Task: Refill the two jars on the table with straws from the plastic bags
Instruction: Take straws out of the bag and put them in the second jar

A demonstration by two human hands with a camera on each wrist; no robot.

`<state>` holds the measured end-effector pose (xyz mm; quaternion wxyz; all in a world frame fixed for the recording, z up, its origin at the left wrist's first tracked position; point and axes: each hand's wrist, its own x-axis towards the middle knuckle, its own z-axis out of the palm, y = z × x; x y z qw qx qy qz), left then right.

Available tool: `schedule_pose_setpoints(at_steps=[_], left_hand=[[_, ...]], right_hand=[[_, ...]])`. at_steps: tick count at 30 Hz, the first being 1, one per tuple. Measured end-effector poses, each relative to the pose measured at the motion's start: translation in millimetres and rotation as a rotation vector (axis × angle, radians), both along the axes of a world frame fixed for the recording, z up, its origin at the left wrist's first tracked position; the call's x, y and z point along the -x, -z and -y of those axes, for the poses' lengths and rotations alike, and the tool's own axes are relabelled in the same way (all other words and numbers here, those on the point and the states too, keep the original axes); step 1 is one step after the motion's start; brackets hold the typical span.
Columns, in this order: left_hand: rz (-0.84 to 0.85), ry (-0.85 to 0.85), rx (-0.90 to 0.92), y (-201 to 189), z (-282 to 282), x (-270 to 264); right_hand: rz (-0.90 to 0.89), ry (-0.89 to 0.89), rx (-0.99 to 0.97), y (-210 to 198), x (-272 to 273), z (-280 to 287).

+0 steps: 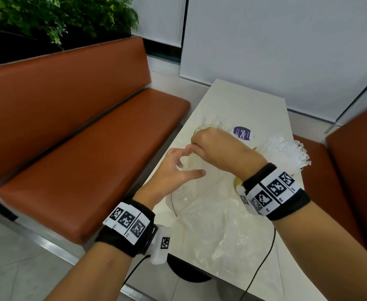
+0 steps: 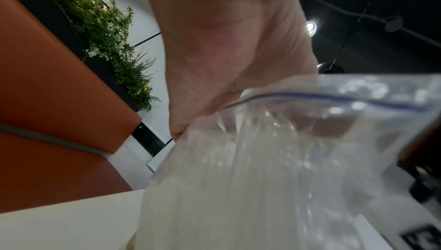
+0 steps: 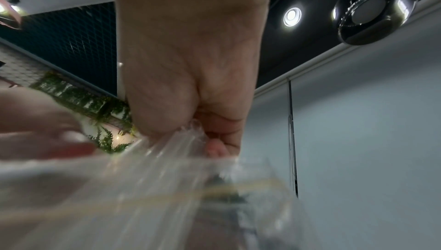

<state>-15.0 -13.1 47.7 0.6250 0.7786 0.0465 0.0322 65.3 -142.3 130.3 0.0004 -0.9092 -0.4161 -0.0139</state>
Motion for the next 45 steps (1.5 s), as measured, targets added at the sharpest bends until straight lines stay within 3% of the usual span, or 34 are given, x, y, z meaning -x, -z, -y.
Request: schedule_pose_setpoints(at_steps=[4,8,11,14,18,21,25,29,33,37,40,45], left_hand=[[-0.041,-0.041,0.004,3.5,7.9,-7.2],[-0.061,-0.077,0.090,7.7,15.6,-16.0],[0.013,-0.095,0.197,7.5,19.1,-13.8],[0.058,-0.153,0.298,3.0,18.7,-13.3],[0.105,-0.173,0.324,1.3,21.4,-17.6],[0.178,-0.153,0.356,5.5,19.7,-17.7],[0.074,-0.069,0.195,17.9,3.3,-21.4],[-0.037,-0.086,0.038,23.1,1.1,-22.4],[-0.009,-0.086,-0.112,26.2,-6.1,-19.4],[-0.004,-0.126,-0.115,30.1,-18.0,-15.0],[0.006,-0.144,-0.113,29.6,-26.0,-14.3],[0.009,-0.130,-0.177,24.1,-32.6,-14.6]], right_hand=[[0.135,-0.089,-0.046,-15.1,1.0,-16.4],[0.115,-0.170,-0.232,-10.6,1.5,-28.0],[-0.111,-0.115,-0.590,1.2,-0.7,-25.1],[-0.438,0.059,-0.902,10.6,4.3,-22.5],[-0.600,0.217,-0.787,33.5,7.1,-25.3],[-0.527,0.231,-0.876,47.4,9.5,-29.9],[-0.528,0.223,-0.958,35.2,12.2,-34.8],[-0.556,0.130,-1.119,-6.2,8.5,-42.9],[-0.414,0.040,-1.295,-61.9,-11.9,-45.0],[-0.282,0.040,-1.540,-100.8,-52.5,-26.6],[-0.219,0.101,-1.584,-90.0,-85.6,-16.1],[-0.226,0.290,-1.446,-22.4,-129.2,-12.2]])
